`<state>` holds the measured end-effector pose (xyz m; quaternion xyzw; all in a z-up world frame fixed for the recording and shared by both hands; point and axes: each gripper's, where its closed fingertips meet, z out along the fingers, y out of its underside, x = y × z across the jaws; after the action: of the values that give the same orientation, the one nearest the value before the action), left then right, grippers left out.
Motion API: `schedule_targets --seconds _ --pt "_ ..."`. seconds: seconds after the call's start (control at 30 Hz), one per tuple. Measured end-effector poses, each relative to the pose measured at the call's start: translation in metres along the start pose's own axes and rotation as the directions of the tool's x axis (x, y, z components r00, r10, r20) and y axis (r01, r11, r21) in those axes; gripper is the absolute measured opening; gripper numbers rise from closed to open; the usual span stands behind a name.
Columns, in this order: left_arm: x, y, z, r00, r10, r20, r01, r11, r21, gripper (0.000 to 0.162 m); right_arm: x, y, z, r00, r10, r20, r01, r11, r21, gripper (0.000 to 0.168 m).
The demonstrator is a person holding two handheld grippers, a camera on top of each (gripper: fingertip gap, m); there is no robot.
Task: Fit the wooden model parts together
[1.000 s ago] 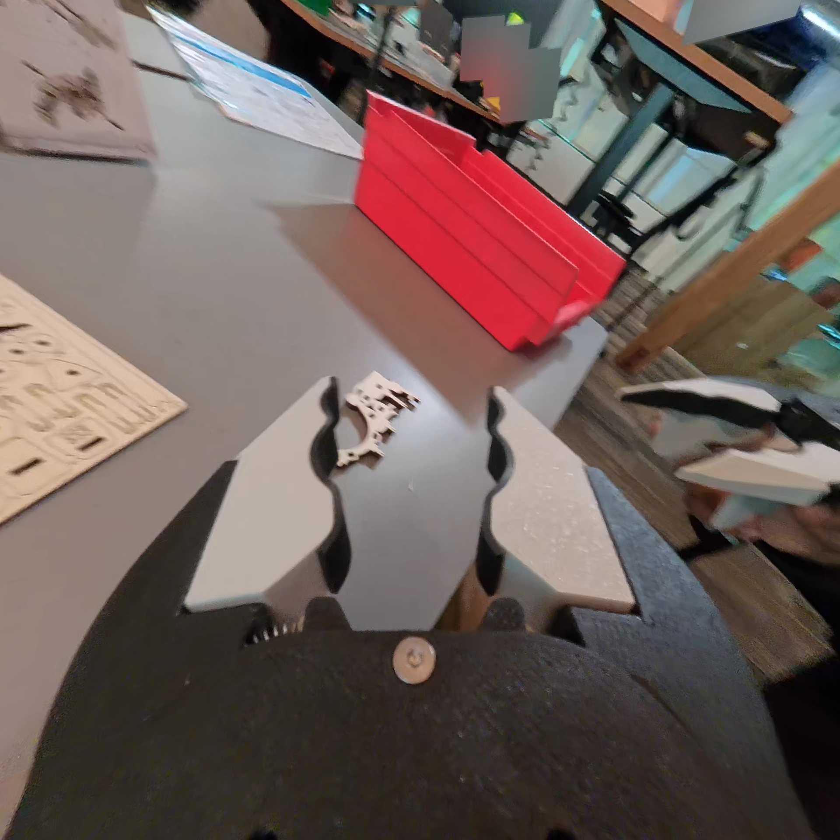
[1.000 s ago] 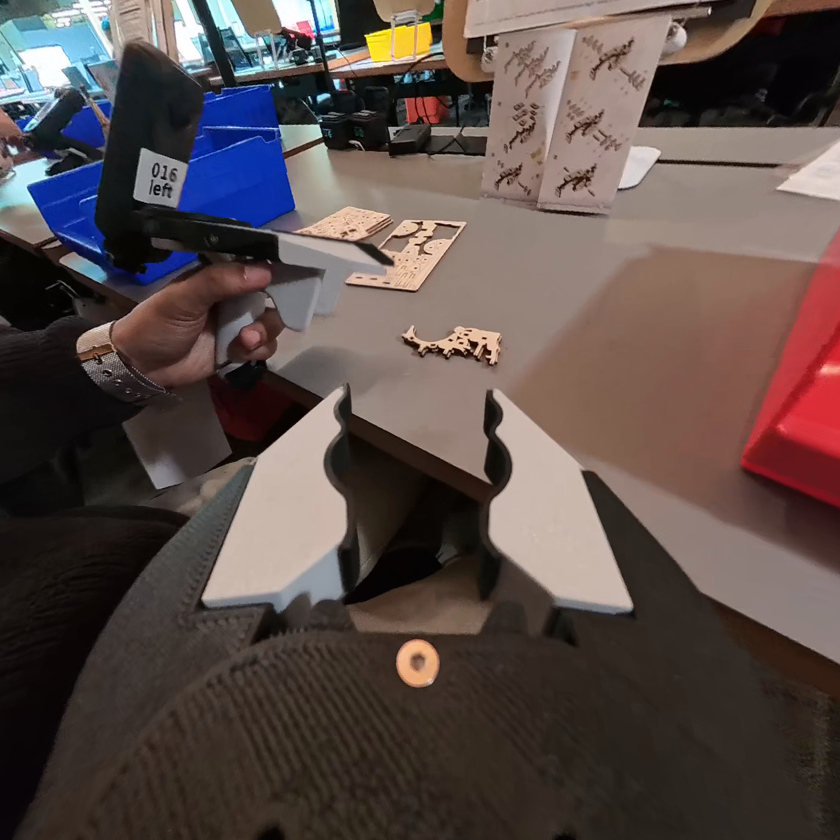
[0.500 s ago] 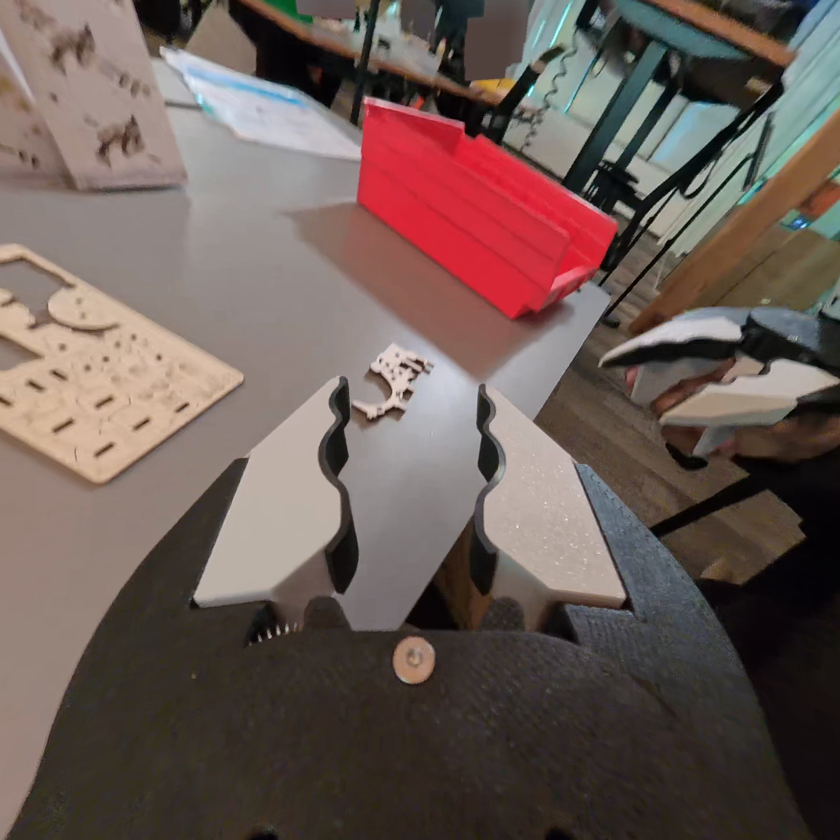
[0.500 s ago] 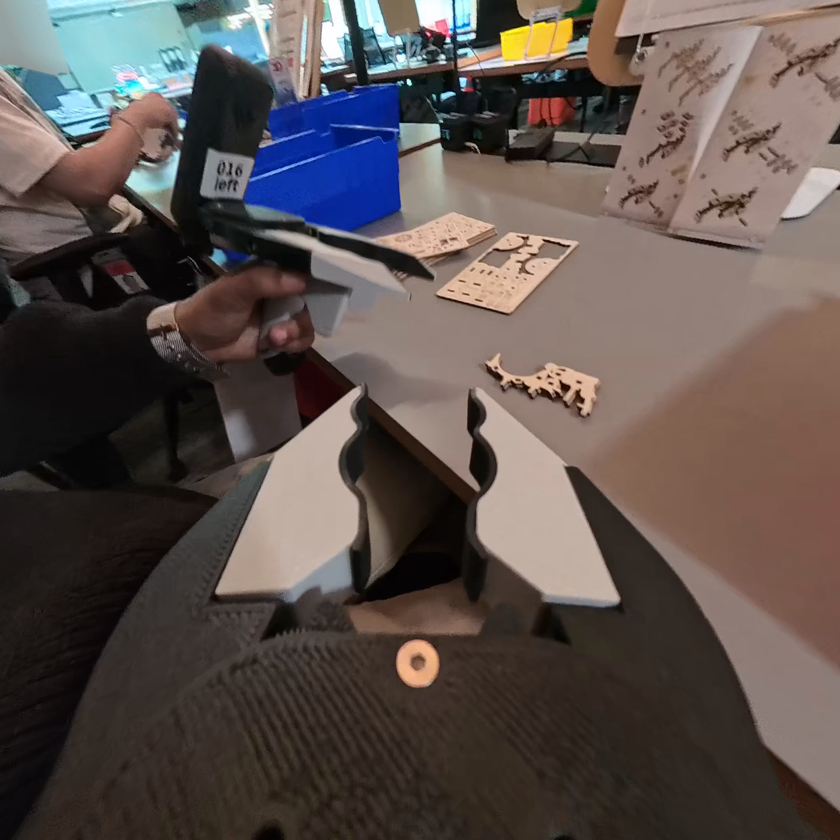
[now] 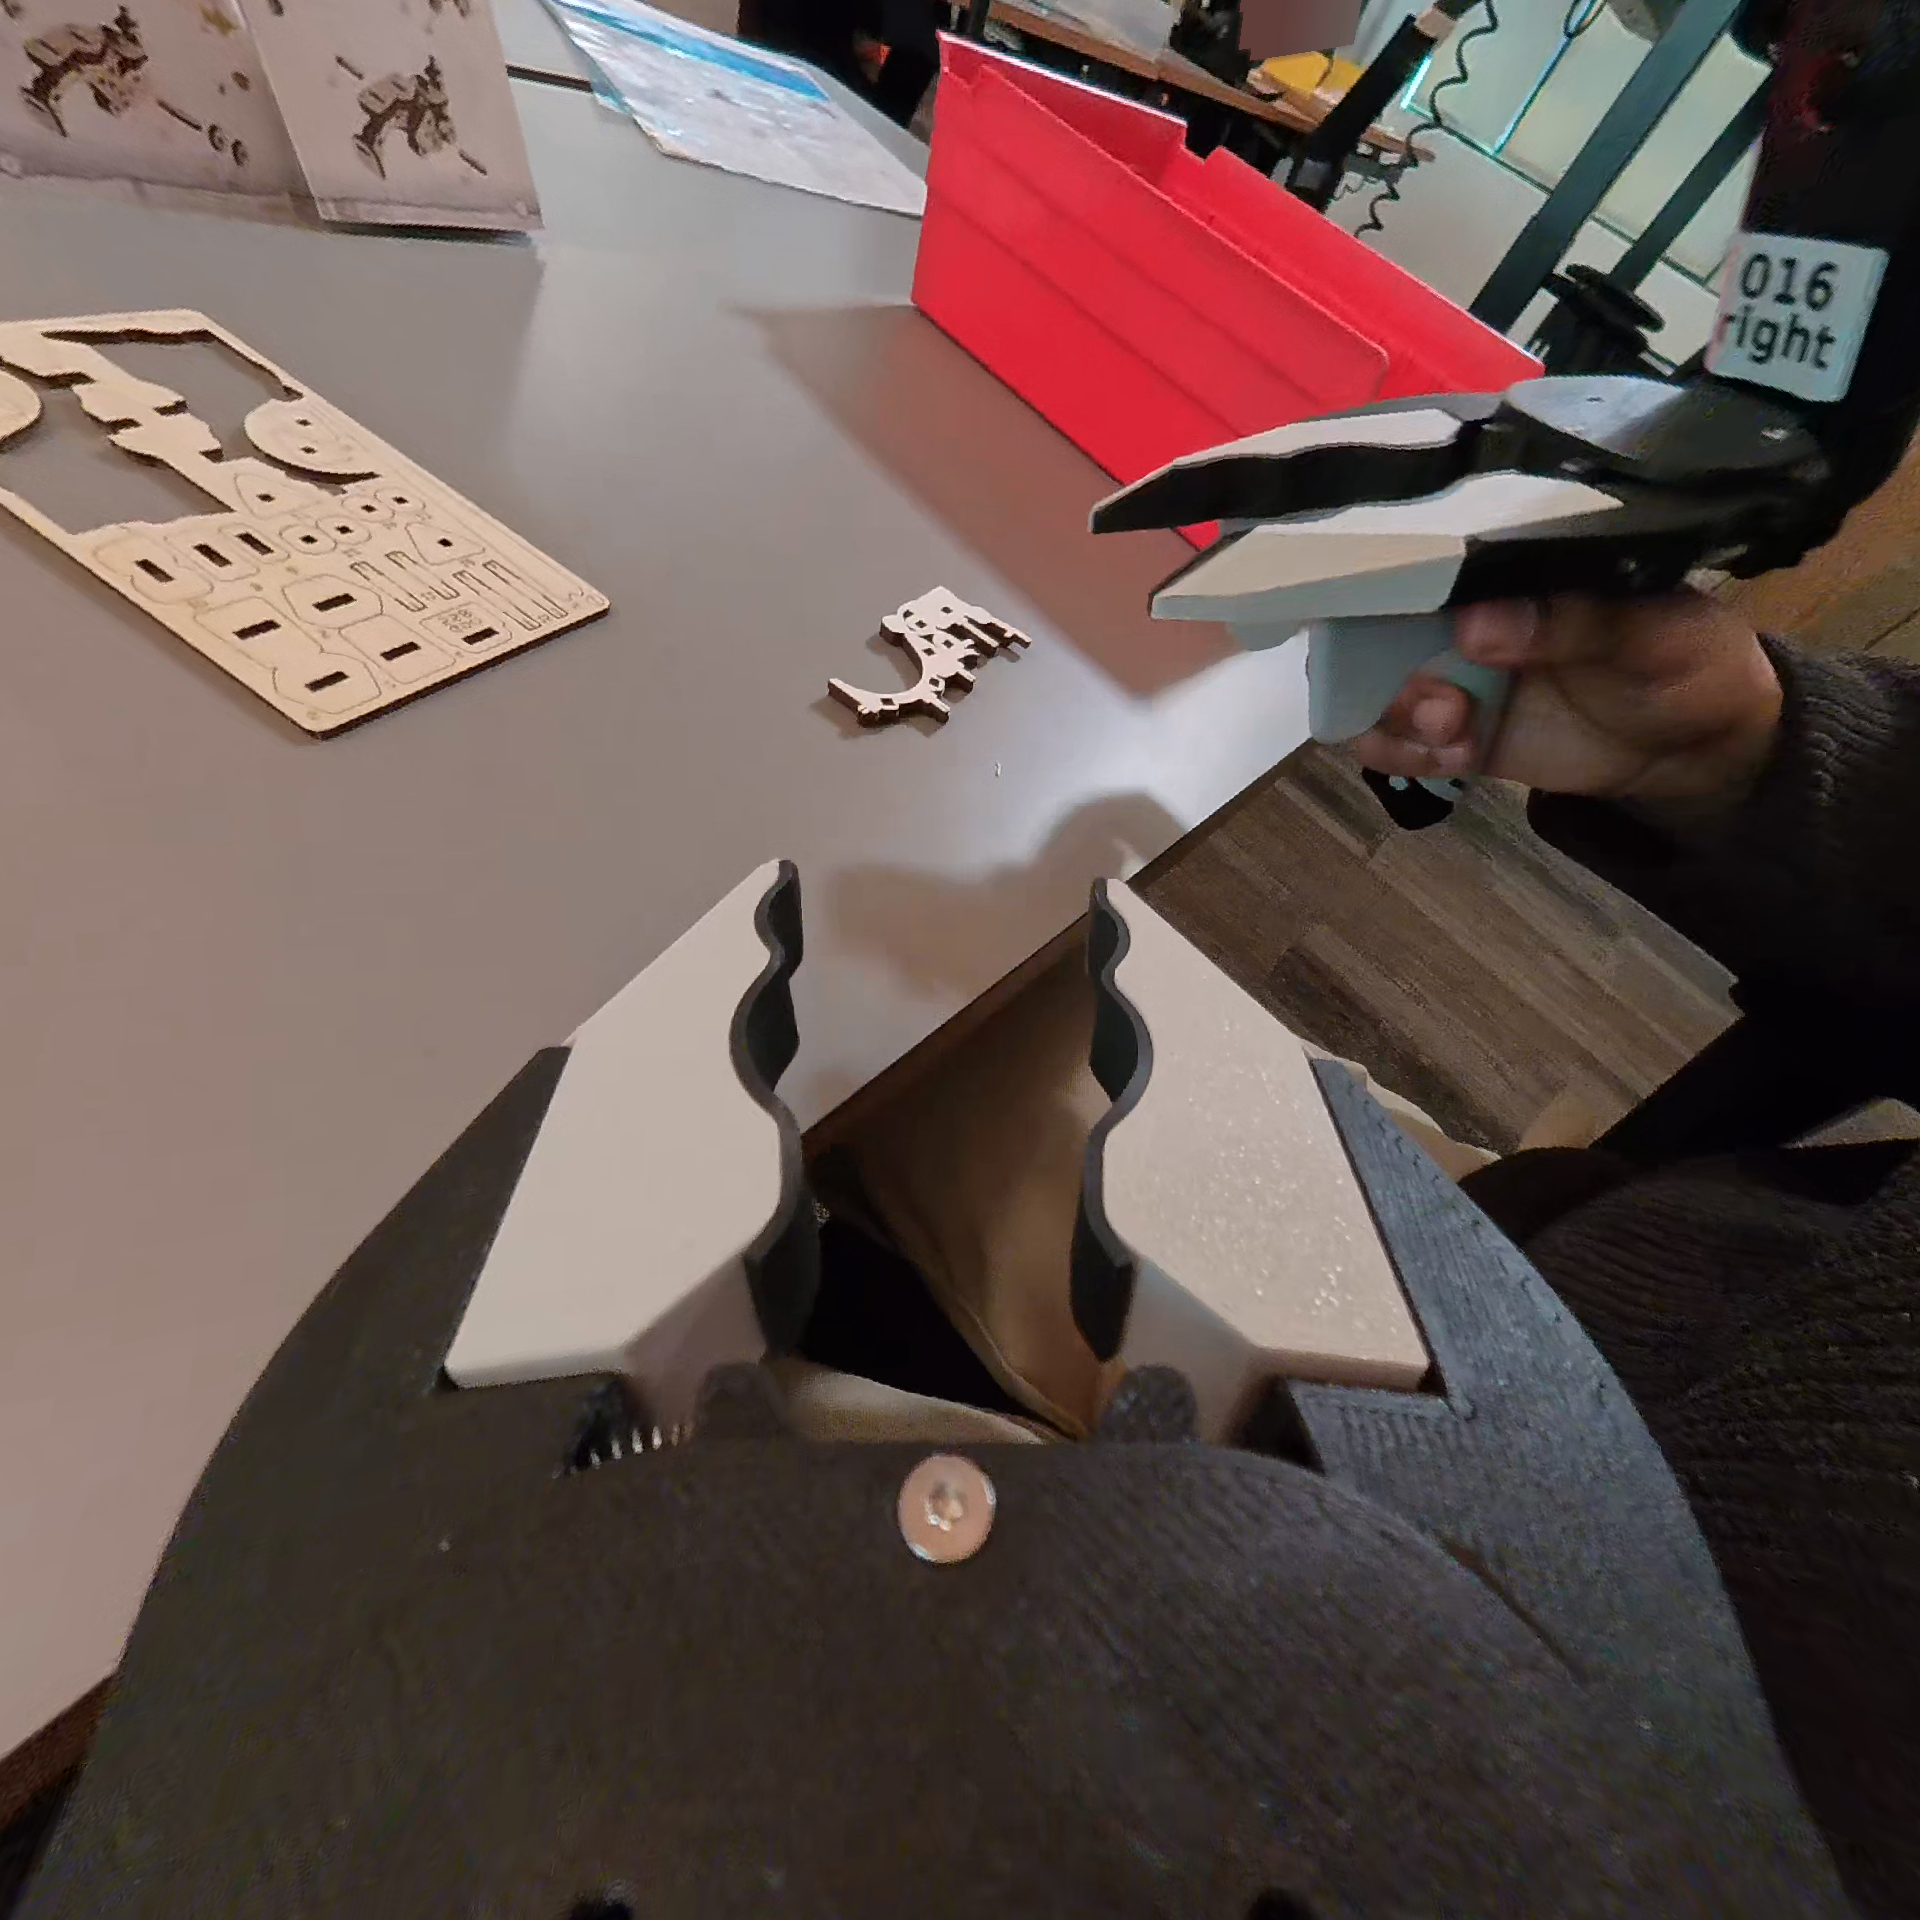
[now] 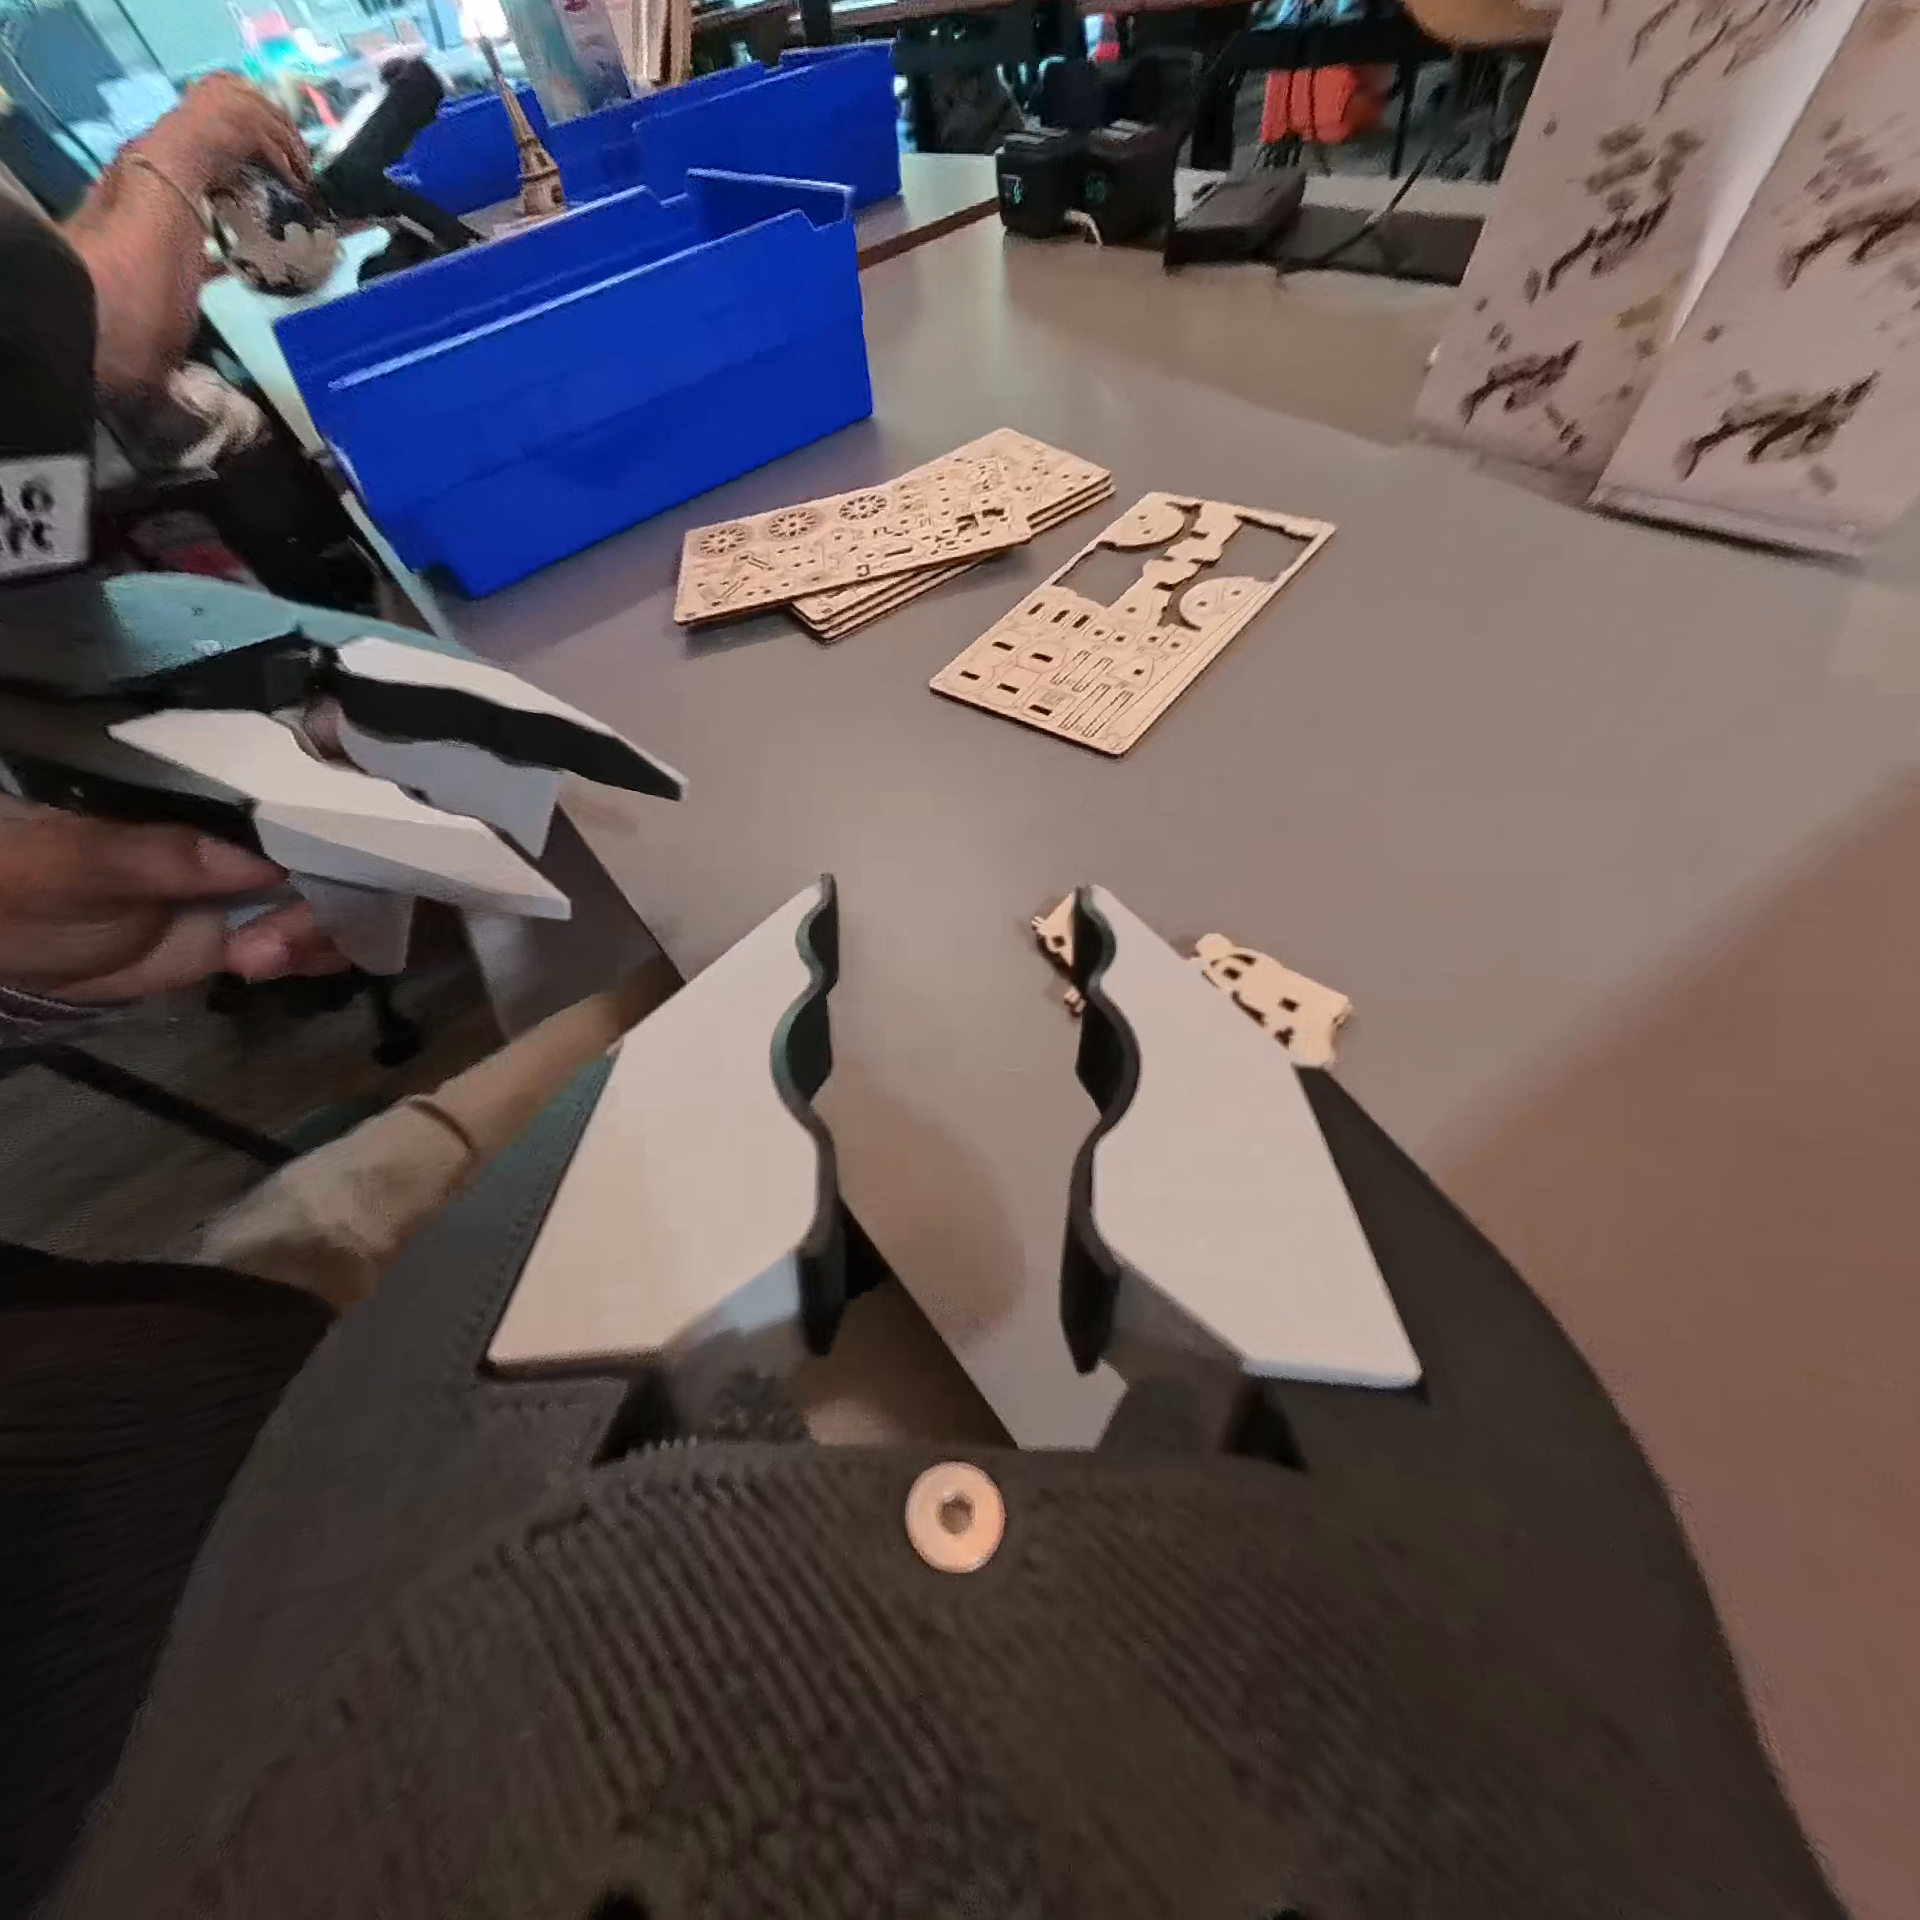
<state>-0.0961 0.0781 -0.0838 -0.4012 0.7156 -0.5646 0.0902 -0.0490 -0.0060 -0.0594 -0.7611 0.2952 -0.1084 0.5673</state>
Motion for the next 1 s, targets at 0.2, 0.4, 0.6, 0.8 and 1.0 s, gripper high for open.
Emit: schedule_targets --seconds 0.2,0.4,0.6,0.8,1.0 --pt "-0.002 -0.002 0.003 1.0 -0.025 -0.017 0.025 1.0 0.006 0.055 0.024 -0.002 -0.008 0.989 0.137 -0.062 -0.135 0.99 0.033 0.051" --pt "0.008 -0.006 0.02 0.996 -0.023 -0.083 0.022 1.0 -0.01 0.055 0.021 0.014 -0.019 0.981 0.181 -0.066 -0.182 0.983 -0.011 0.057" --pt "0.019 -0.008 0.031 0.991 -0.008 -0.131 0.005 1.0 -0.024 0.055 0.018 0.014 -0.03 0.985 0.153 -0.084 -0.153 0.988 0.007 0.056" --pt "0.022 -0.01 0.032 0.99 -0.007 -0.143 0.005 1.0 -0.018 0.054 0.017 0.016 -0.032 0.984 0.154 -0.086 -0.154 0.988 0.004 0.056" --pt "0.022 -0.01 0.03 0.99 -0.009 -0.138 0.007 1.0 -0.014 0.054 0.014 0.017 -0.029 0.986 0.15 -0.077 -0.151 0.989 -0.004 0.056"
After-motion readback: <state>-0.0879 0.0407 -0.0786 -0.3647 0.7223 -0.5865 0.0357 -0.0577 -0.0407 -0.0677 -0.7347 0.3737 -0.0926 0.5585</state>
